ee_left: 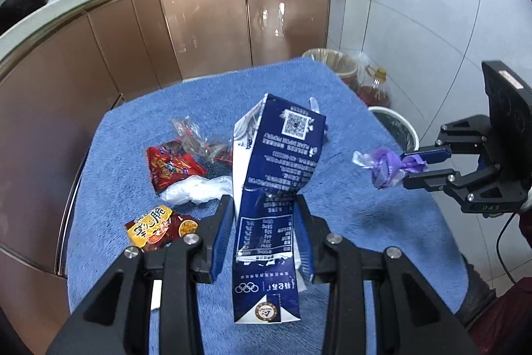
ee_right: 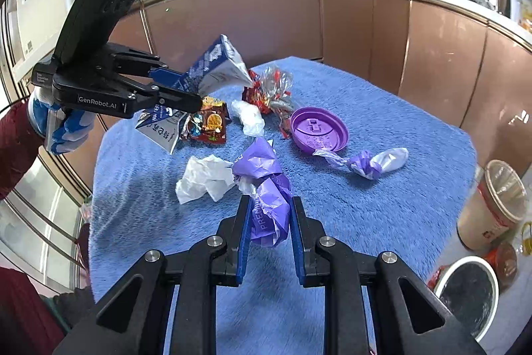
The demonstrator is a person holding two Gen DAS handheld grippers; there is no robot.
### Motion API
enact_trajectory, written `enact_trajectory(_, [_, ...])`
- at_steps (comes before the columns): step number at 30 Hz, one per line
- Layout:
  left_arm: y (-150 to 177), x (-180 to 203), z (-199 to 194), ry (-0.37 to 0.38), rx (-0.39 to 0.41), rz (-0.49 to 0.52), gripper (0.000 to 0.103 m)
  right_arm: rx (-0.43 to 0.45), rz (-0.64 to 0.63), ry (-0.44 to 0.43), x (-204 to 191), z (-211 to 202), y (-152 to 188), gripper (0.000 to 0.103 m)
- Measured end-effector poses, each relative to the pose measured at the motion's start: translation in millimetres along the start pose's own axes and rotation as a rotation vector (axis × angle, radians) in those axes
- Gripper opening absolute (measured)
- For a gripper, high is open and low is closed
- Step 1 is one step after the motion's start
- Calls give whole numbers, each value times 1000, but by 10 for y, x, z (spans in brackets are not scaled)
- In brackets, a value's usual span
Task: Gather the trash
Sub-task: 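Carry carton and wrapper over the white bin while both tools open to drop them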
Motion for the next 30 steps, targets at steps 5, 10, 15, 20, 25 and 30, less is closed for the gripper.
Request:
enact_trajectory(5, [-15, 88, -285, 13, 61, -31, 34, 48, 31, 45, -15, -315, 28, 22])
enact_trajectory(10, [-143, 283, -408, 48, 110, -33, 34, 91, 82, 113, 74, -661, 129, 22])
enact_trajectory(15, [-385, 592, -309, 98, 131, -6, 34, 116, 170, 203, 330, -909, 305, 22])
enact_trajectory(20, [-619, 840, -12, 158, 113, 17, 34, 125, 310, 325, 782, -1065, 531, 22])
enact_trajectory(25, [-875, 1164, 455, 224, 68, 48, 34, 121, 444, 442, 1295, -1138, 782, 22])
enact_trajectory(30, [-1163, 1609, 1018, 282, 6, 74, 34, 99, 551, 537, 1791, -1107, 1045, 22])
Point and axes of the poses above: each gripper's, at about its wrist camera, not at the fingertips, and z roughly the way its jaws point, x to its right, y to its underside, the point moved 1 cm from there along z, roughly the way its jaws point, and after that the axes turned 1 degree about z, right-handed, at the moved point
